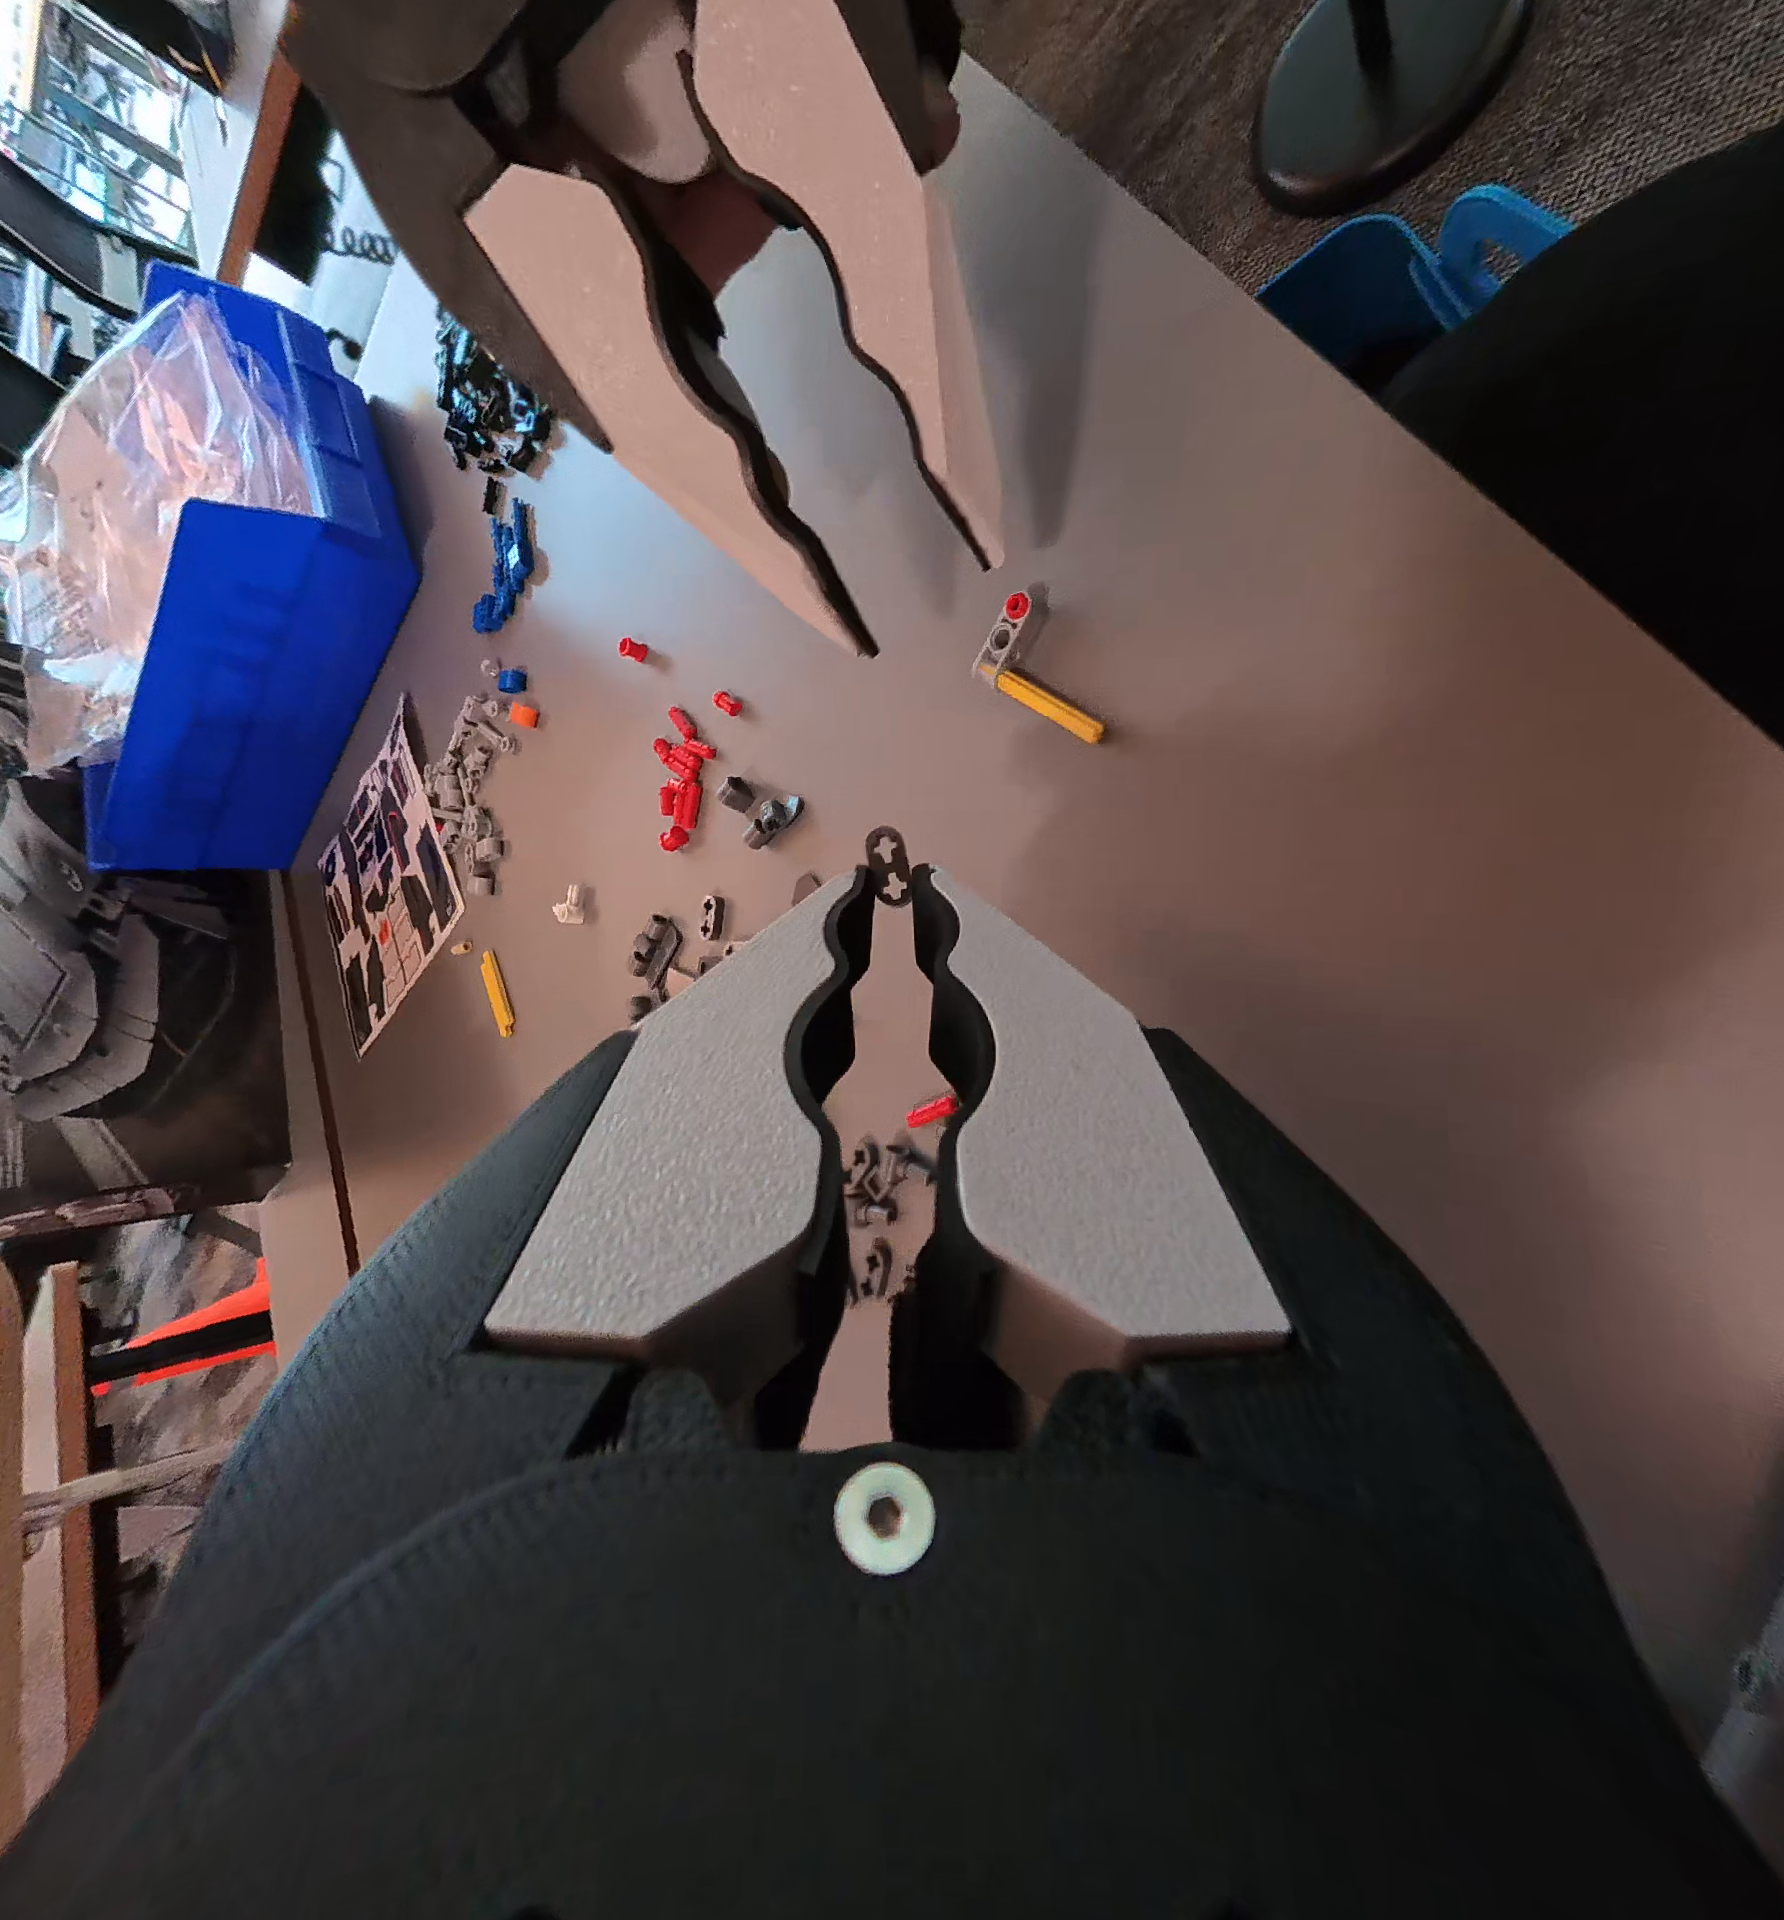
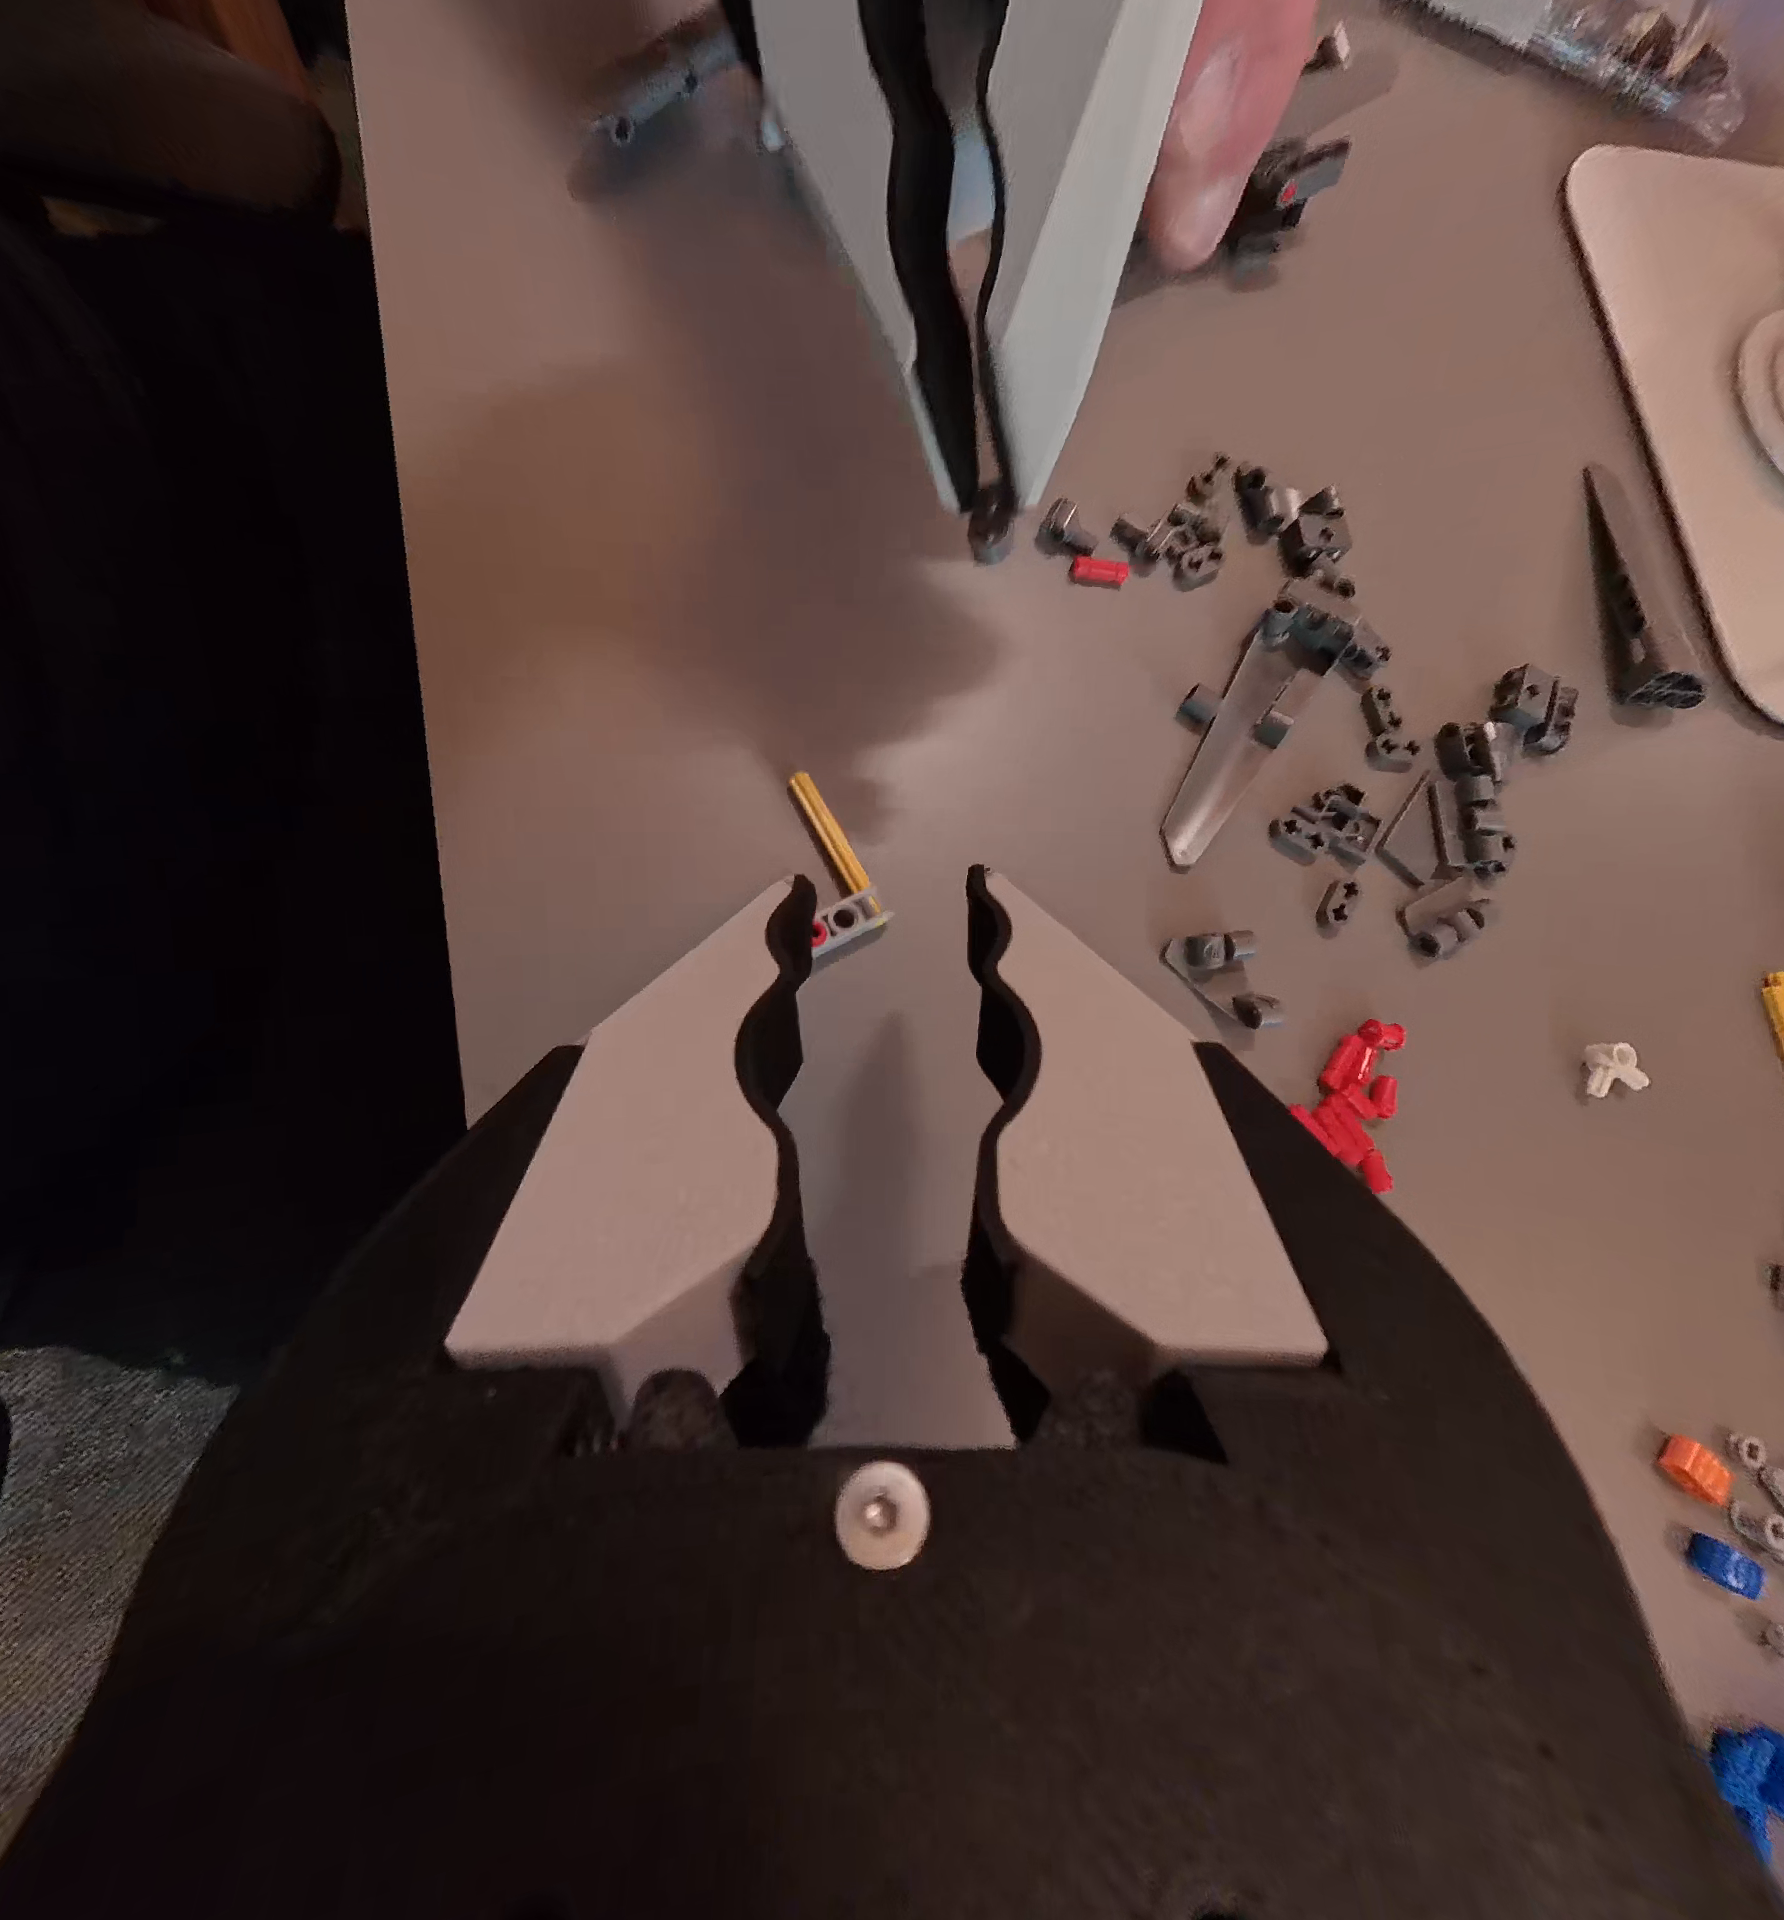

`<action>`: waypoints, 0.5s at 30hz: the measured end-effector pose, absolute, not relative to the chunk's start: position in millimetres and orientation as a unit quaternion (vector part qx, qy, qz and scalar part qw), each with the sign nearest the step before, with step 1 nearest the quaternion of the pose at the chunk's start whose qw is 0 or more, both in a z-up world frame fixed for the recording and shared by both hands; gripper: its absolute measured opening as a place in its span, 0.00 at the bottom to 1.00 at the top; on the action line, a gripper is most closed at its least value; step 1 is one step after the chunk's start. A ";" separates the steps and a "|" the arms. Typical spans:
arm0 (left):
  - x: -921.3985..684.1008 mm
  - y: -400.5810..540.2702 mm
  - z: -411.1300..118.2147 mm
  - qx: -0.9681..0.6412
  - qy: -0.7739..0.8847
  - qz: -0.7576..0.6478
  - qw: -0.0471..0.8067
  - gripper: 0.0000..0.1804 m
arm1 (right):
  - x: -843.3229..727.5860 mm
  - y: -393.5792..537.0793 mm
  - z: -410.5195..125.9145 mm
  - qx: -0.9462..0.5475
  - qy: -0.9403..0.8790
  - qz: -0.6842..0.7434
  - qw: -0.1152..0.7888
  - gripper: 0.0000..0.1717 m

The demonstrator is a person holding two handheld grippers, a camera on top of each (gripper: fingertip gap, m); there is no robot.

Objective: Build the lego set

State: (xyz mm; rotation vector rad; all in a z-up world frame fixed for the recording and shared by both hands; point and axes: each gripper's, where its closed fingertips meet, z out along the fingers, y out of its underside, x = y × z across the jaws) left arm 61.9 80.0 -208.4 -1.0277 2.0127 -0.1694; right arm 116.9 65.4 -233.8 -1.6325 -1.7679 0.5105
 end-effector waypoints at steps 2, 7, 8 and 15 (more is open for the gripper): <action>63.5 78.5 -209.5 -0.408 0.806 -0.065 0.424 0.03 | 112.3 65.6 -227.1 -0.623 -0.671 0.200 0.349 0.15; 65.9 75.4 -207.7 -0.402 0.808 -0.065 0.425 0.03 | 111.9 56.1 -234.1 -0.617 -0.690 0.198 0.324 0.17; 65.9 74.7 -207.3 -0.403 0.809 -0.066 0.424 0.03 | 112.1 53.7 -237.8 -0.613 -0.698 0.197 0.313 0.17; 58.1 75.4 -206.1 -0.413 0.802 -0.062 0.427 0.03 | 98.1 53.8 -248.0 -0.592 -0.744 0.154 0.268 0.13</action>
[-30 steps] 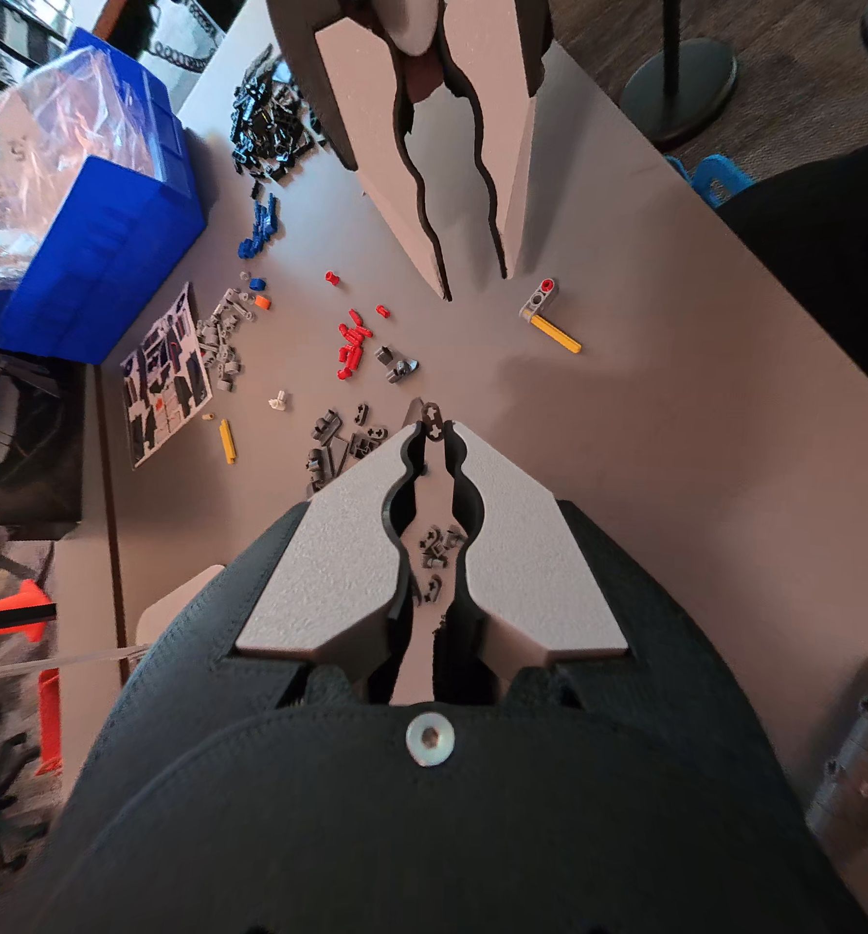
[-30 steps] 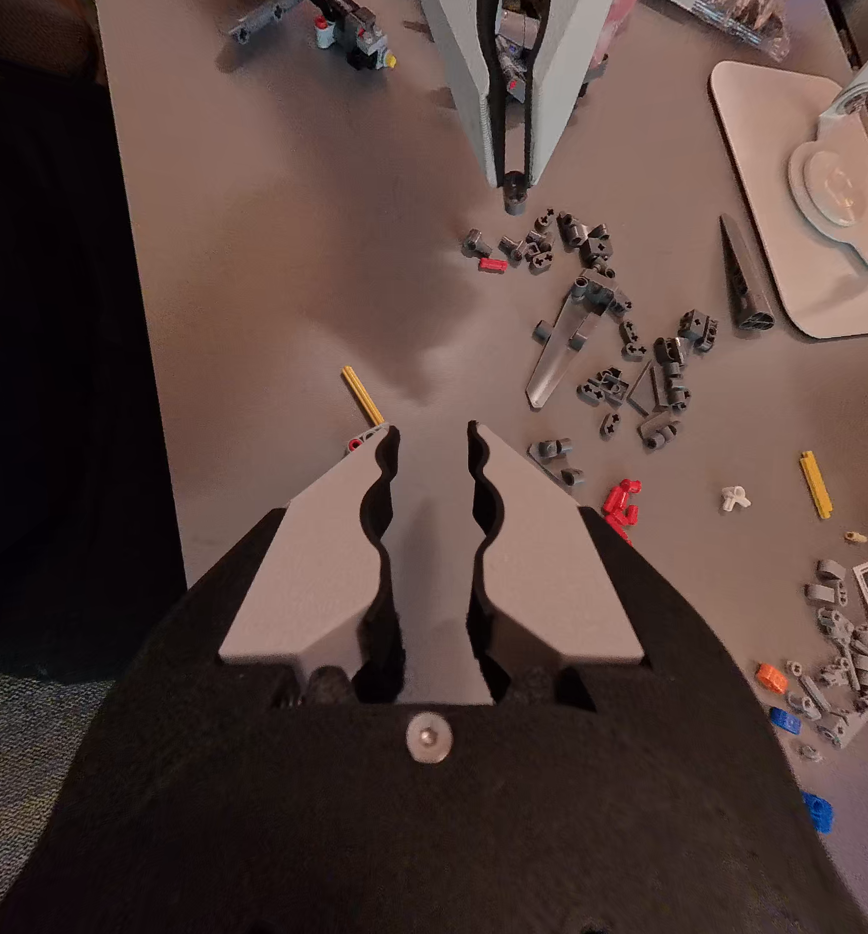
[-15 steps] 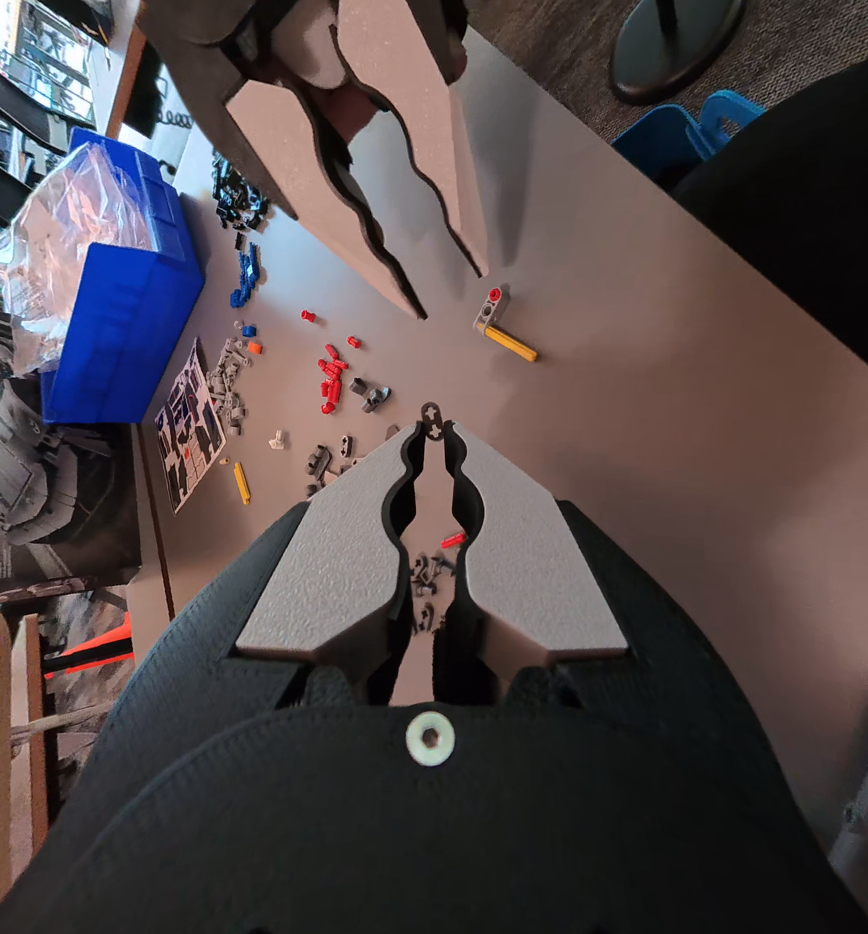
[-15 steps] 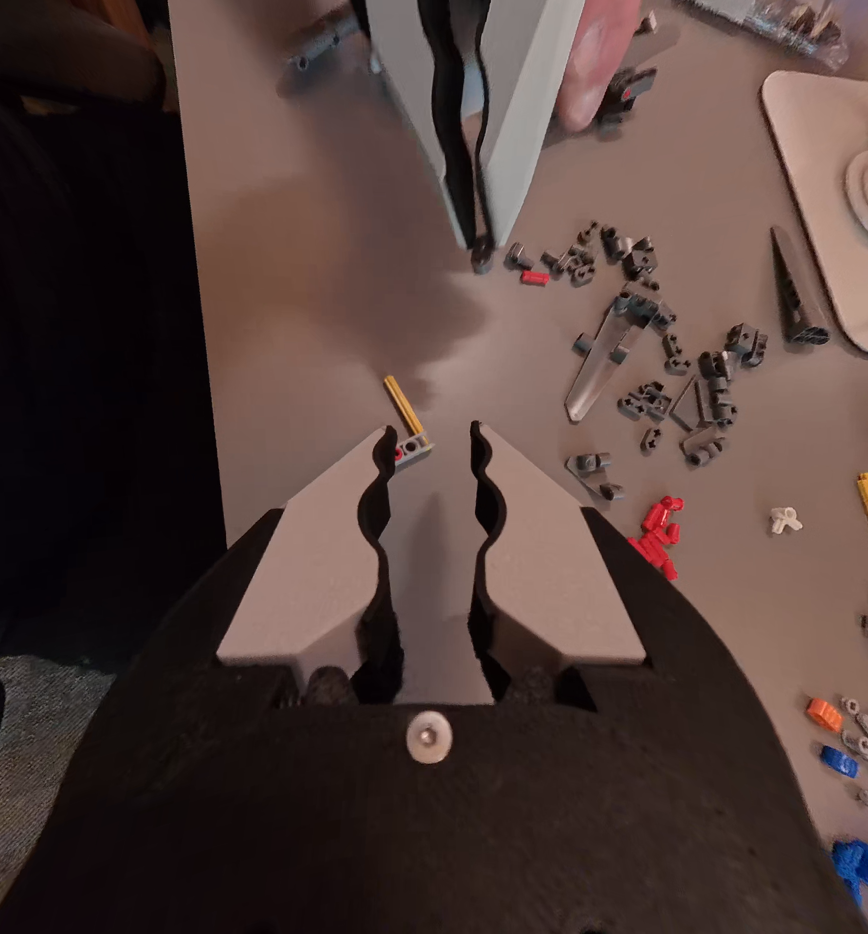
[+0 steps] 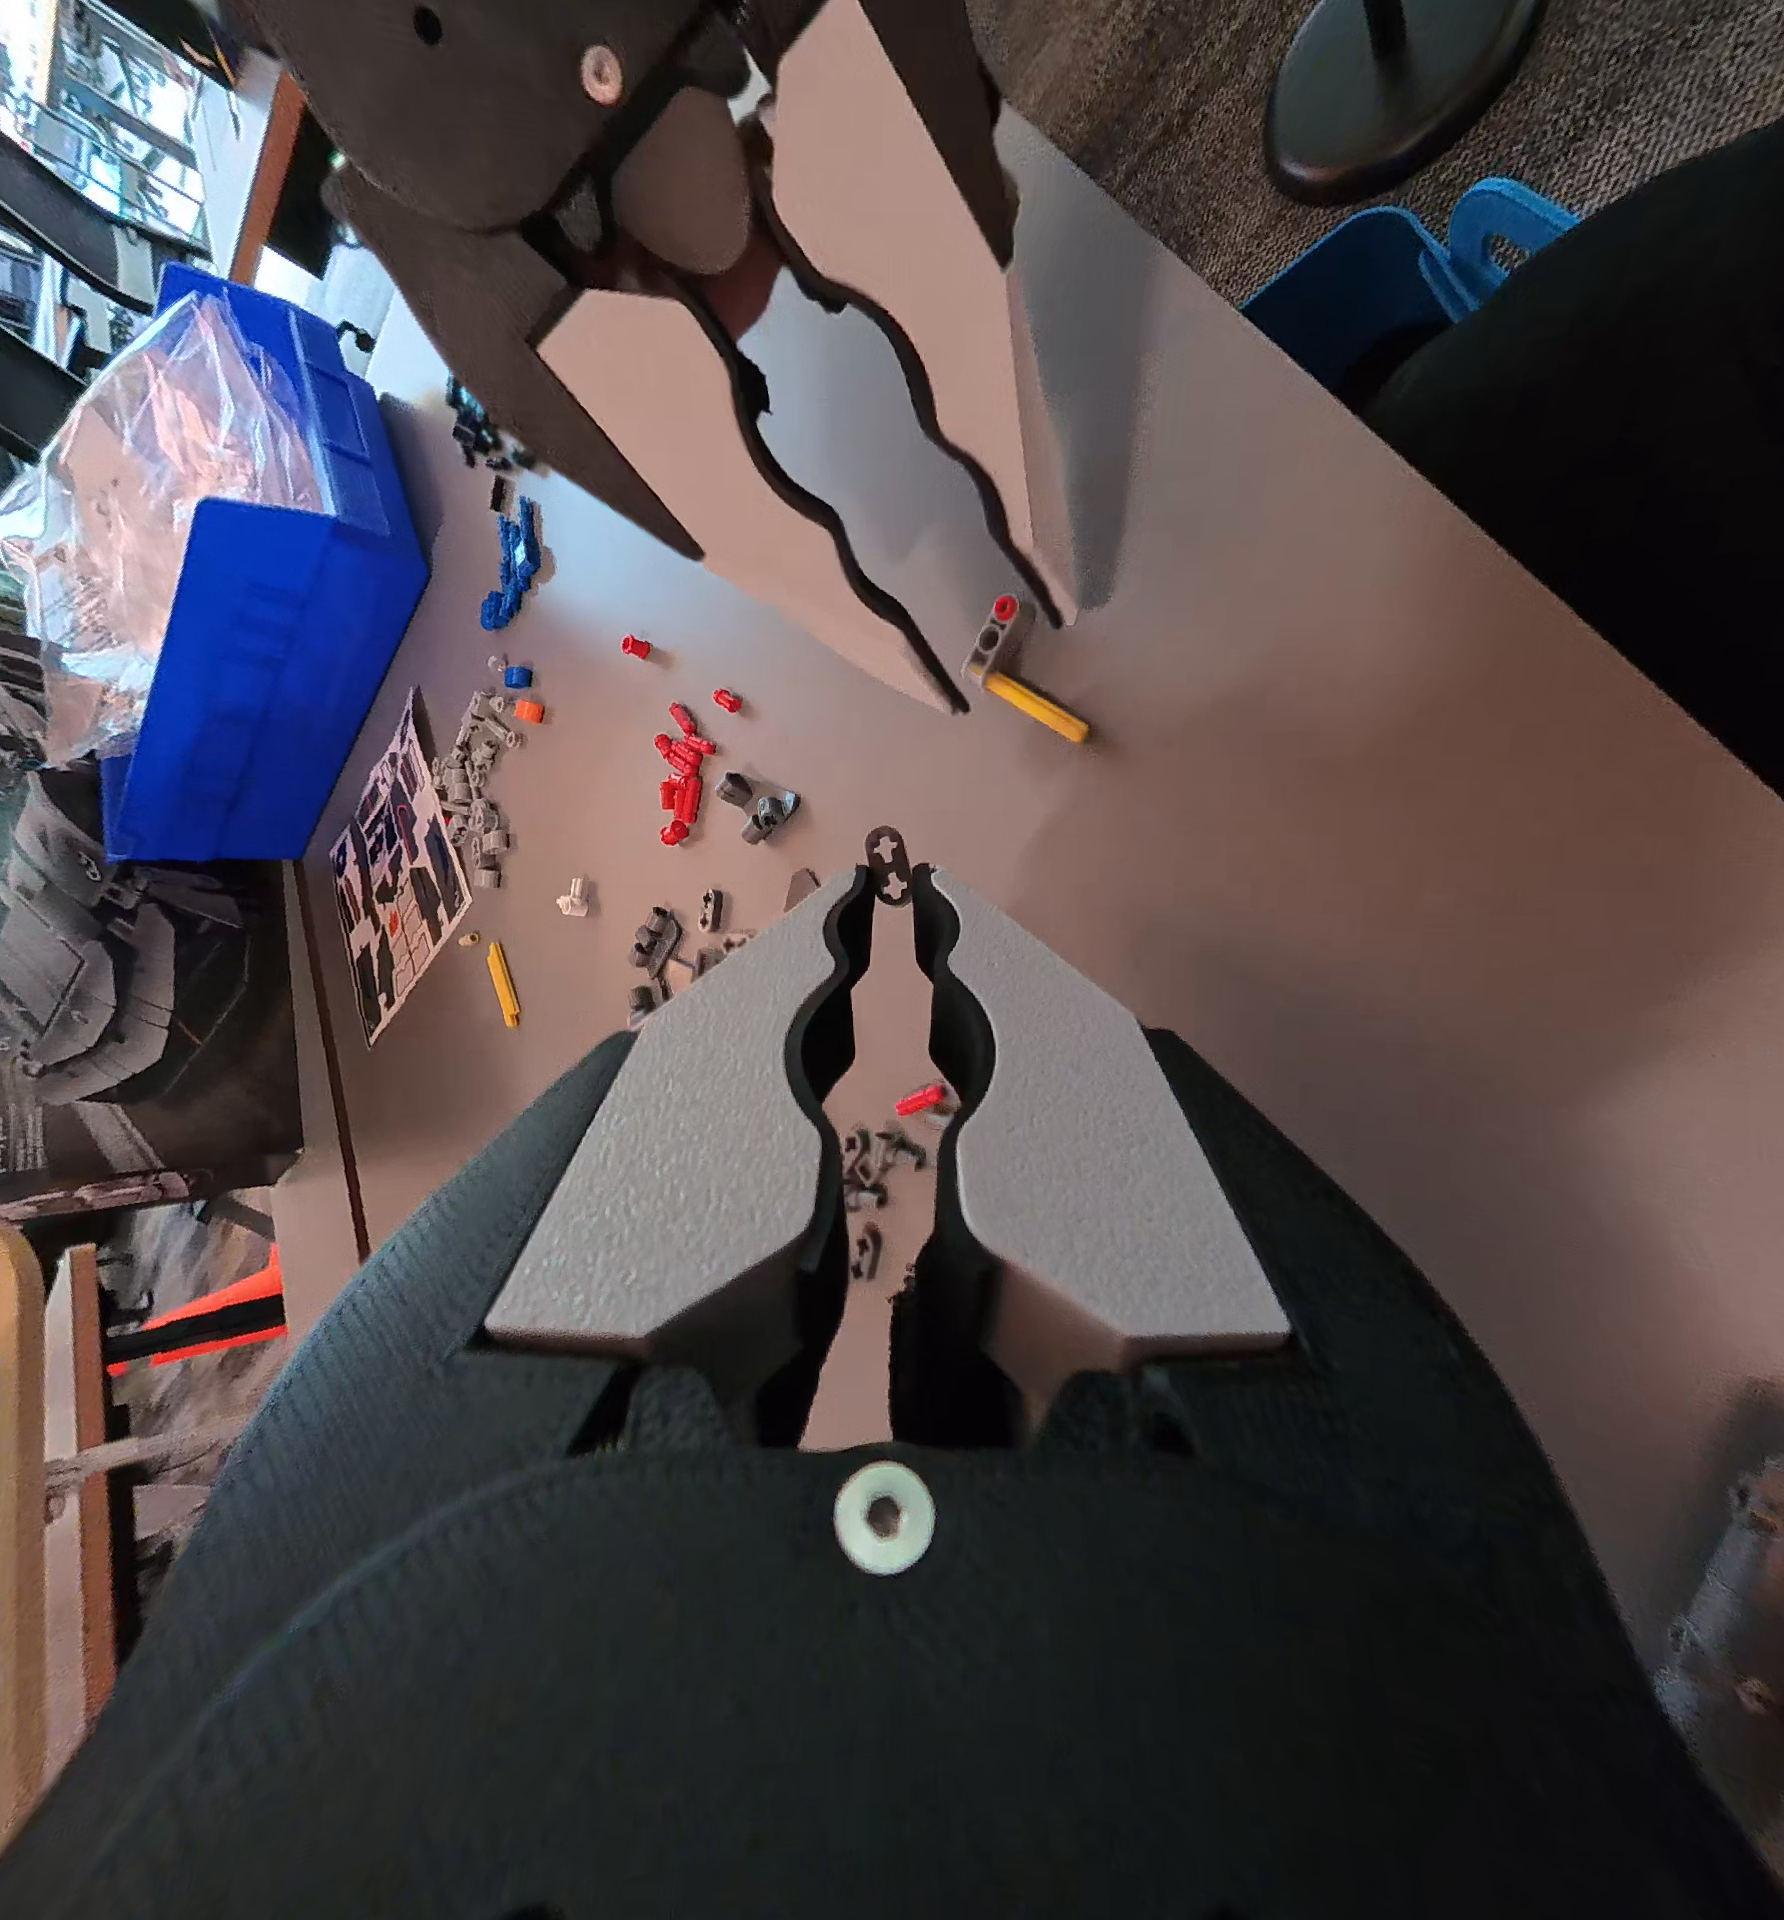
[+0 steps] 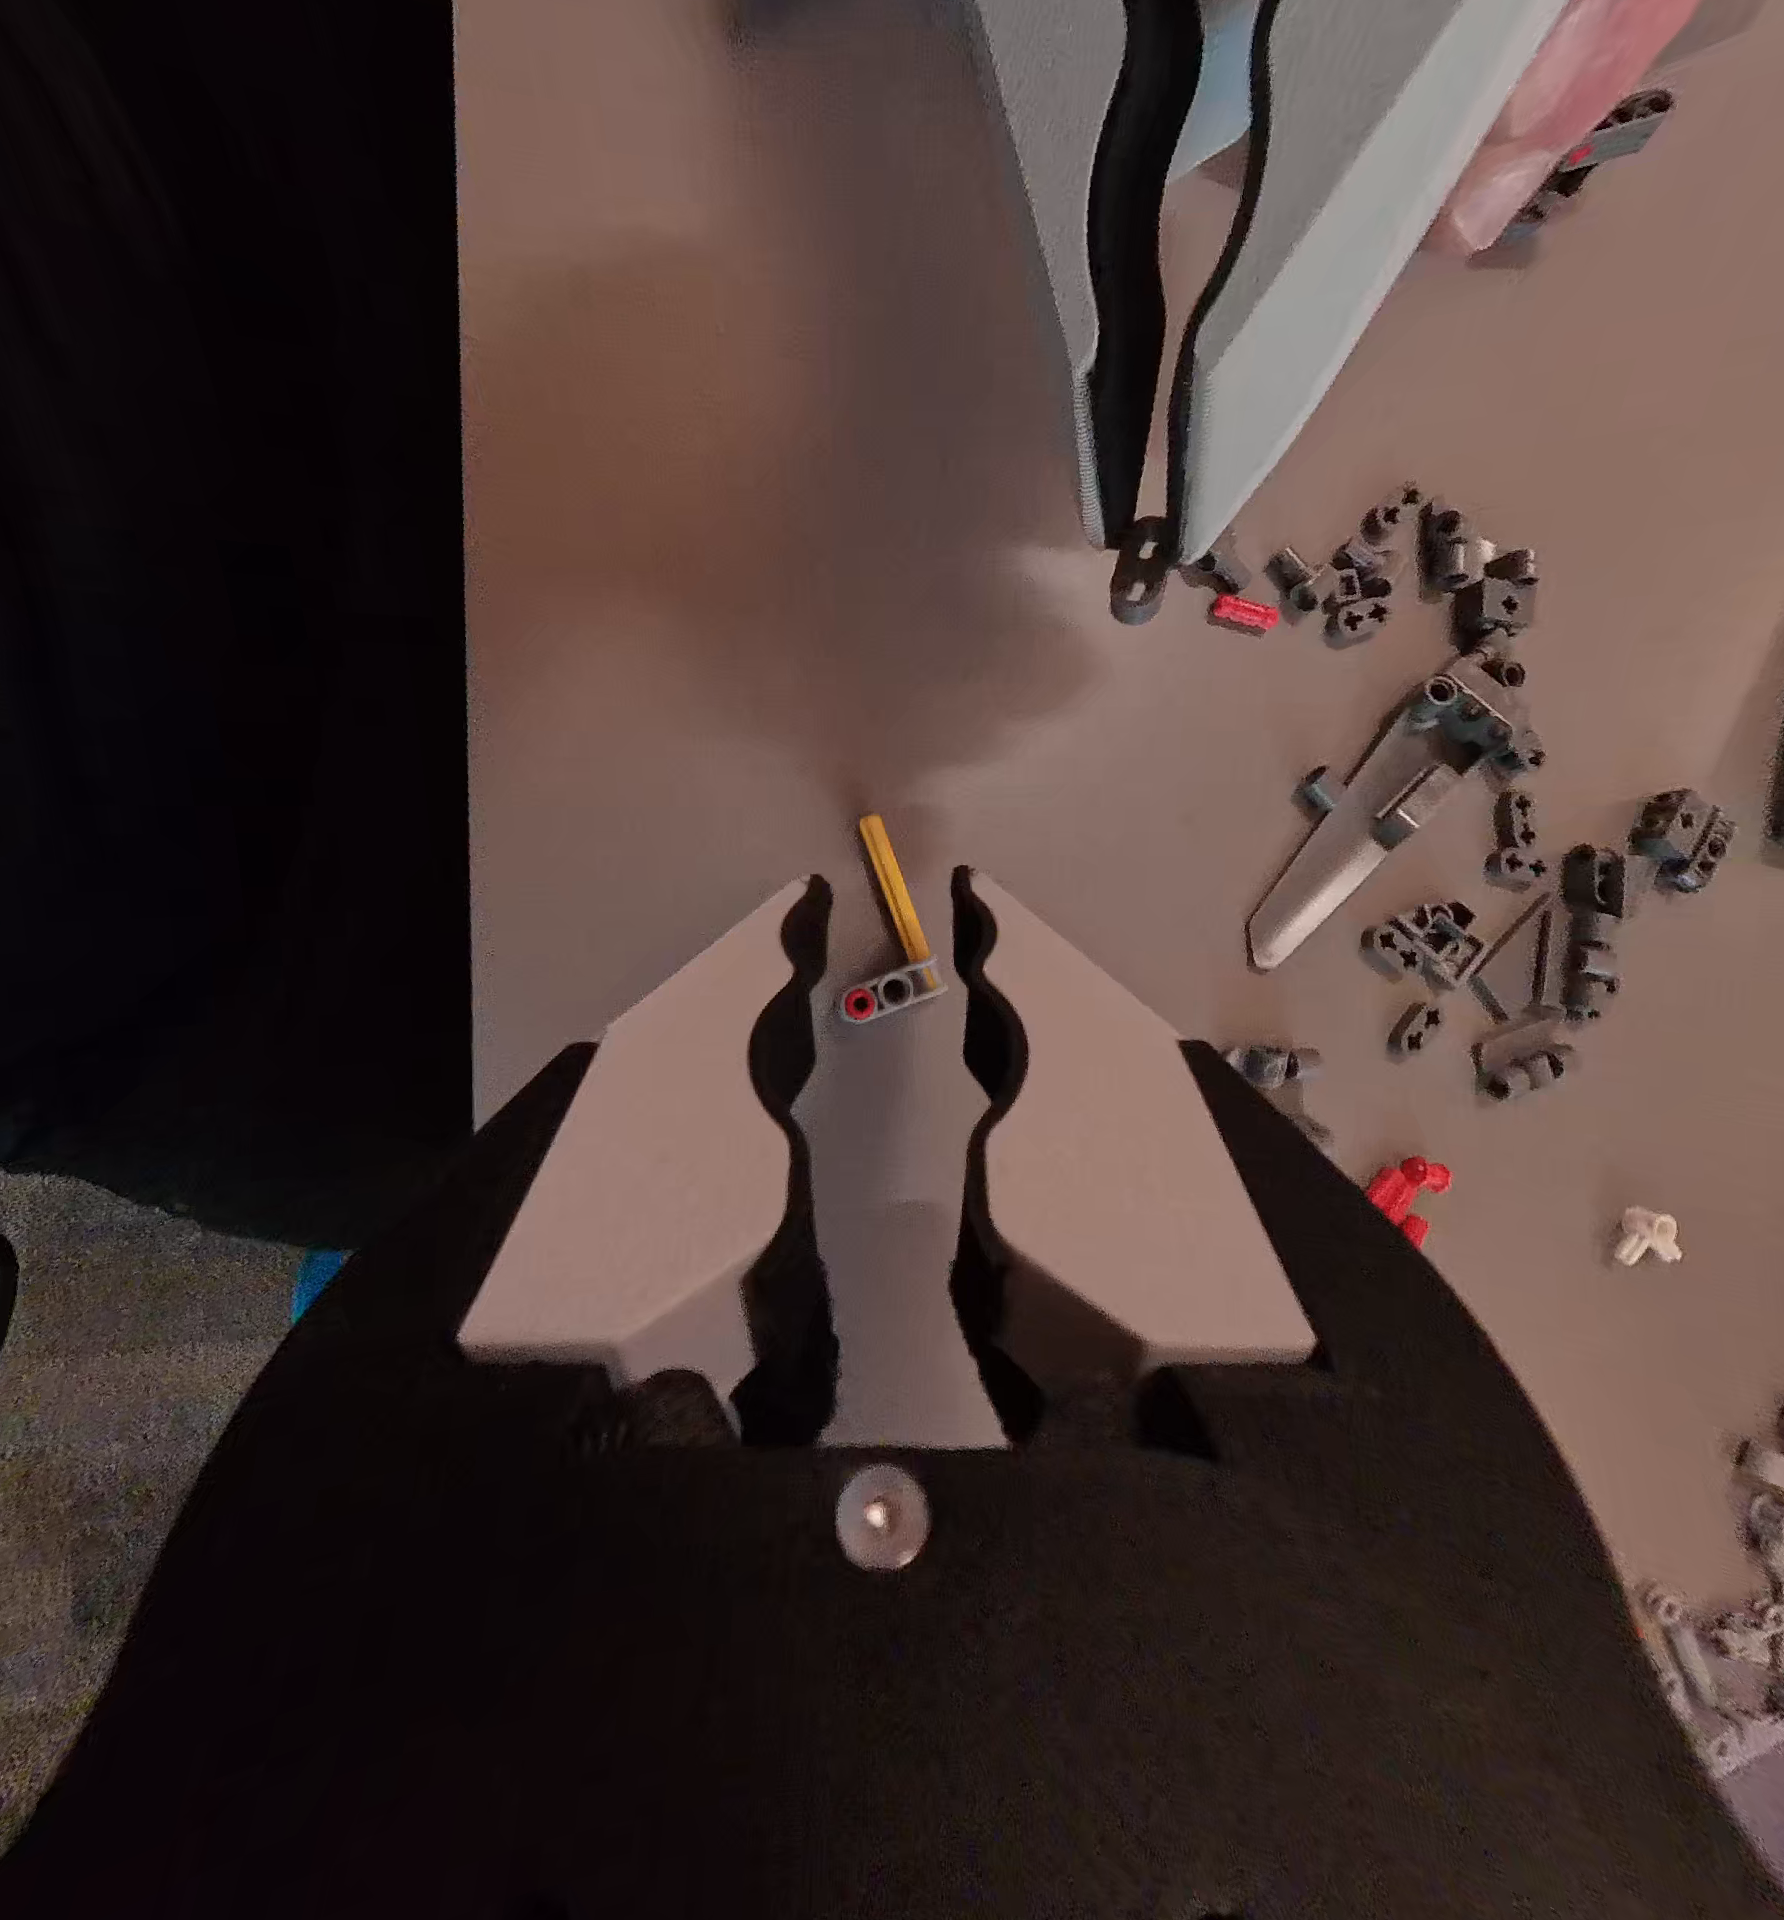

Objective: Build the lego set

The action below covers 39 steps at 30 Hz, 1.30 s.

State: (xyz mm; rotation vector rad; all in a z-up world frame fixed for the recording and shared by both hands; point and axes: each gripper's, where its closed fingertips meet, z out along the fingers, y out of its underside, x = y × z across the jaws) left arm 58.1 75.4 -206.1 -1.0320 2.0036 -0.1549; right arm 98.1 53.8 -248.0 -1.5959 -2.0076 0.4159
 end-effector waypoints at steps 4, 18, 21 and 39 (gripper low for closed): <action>50.1 76.6 -209.2 -0.421 0.799 -0.062 0.424 0.03 | 92.4 58.4 -257.5 -0.590 -0.762 0.131 0.231 0.06; 39.3 79.9 -199.9 -0.423 0.791 -0.074 0.436 0.03 | 75.0 58.1 -248.6 -0.596 -0.729 0.228 0.248 0.00; 37.9 81.0 -199.2 -0.426 0.789 -0.074 0.436 0.03 | 76.9 56.3 -245.7 -0.598 -0.722 0.241 0.252 0.00; 30.1 80.5 -200.0 -0.428 0.790 -0.071 0.433 0.03 | 77.1 51.8 -265.5 -0.562 -0.798 0.163 0.148 0.00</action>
